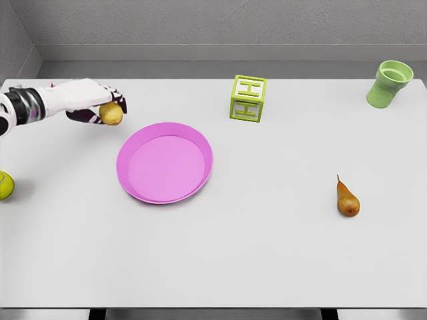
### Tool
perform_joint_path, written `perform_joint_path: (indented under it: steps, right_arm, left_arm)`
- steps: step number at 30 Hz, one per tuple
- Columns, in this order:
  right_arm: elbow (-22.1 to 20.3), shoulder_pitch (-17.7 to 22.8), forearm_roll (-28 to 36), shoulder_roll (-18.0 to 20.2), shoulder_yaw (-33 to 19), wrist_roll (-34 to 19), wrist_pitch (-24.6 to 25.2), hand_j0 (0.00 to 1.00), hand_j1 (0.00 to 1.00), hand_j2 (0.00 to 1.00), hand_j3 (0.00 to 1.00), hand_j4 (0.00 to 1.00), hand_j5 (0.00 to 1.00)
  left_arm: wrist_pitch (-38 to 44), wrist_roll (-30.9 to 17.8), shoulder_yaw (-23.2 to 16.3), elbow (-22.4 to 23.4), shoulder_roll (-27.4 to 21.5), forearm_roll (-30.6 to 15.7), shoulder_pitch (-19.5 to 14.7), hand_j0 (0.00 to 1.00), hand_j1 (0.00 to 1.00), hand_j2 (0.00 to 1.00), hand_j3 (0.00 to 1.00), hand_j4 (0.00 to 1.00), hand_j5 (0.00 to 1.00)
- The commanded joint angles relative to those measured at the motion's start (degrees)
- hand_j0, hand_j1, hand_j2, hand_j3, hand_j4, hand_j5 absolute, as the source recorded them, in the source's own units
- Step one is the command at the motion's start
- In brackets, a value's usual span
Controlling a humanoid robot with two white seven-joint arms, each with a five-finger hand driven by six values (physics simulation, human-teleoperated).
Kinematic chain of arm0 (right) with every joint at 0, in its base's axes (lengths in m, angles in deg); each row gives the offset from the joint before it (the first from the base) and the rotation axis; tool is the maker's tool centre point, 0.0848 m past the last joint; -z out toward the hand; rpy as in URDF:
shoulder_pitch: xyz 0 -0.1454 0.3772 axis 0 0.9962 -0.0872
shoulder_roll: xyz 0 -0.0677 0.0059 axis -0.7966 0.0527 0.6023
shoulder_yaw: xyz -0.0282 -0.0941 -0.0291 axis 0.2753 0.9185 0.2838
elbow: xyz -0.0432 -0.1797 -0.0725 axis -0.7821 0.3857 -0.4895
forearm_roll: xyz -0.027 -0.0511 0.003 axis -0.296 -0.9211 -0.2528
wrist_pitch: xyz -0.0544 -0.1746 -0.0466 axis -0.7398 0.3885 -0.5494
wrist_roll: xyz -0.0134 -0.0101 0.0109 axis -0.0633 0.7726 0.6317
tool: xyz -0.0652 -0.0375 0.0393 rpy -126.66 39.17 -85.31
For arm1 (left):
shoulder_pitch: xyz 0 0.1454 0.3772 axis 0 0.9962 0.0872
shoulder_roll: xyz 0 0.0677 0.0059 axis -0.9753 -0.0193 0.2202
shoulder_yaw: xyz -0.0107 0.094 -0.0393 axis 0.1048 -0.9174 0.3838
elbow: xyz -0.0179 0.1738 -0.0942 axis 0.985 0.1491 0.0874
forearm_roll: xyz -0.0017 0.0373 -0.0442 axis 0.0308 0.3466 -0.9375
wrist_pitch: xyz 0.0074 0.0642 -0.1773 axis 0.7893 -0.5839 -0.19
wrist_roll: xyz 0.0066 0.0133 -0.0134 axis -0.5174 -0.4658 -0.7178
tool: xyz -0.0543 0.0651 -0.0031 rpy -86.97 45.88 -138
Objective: Put the lemon on the plate with left arm
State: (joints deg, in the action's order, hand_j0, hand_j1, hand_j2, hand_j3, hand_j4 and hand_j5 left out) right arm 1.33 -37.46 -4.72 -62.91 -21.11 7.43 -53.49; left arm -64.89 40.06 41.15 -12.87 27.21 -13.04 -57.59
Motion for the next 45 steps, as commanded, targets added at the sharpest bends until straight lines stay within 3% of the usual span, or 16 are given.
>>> perform_joint_path:
  steps: [1, 12, 34, 45]
  right_arm:
    - [-0.05, 0.0, -0.01, 0.0, 0.01, -0.01, 0.0, 1.0, 1.0, 1.0, 1.0, 1.0, 1.0]
    - [0.04, 0.0, -0.01, 0.0, 0.01, -0.01, 0.0, 1.0, 1.0, 1.0, 1.0, 1.0, 1.0]
    - [0.04, 0.0, -0.01, 0.0, 0.01, -0.01, 0.0, 1.0, 1.0, 1.0, 1.0, 1.0, 1.0]
    - [-0.05, 0.0, -0.01, 0.0, 0.01, -0.01, 0.0, 1.0, 1.0, 1.0, 1.0, 1.0, 1.0]
  left_arm:
    - [0.18, -0.03, 0.09, -2.04, -0.66, -1.38, 0.0, 0.48, 0.48, 0.48, 0.48, 0.48, 0.48]
    - [0.18, -0.21, -1.49, -5.82, -1.19, -4.55, 1.14, 0.48, 0.48, 0.48, 0.48, 0.48, 0.48]
    - [0.18, -0.65, -2.9, -17.59, -1.9, -8.94, 4.83, 0.48, 0.48, 0.48, 0.48, 0.48, 0.48]
    - [0.18, -0.56, -3.6, -19.79, -1.54, -9.38, 5.71, 0.5, 0.5, 0.5, 0.5, 0.5, 0.5]
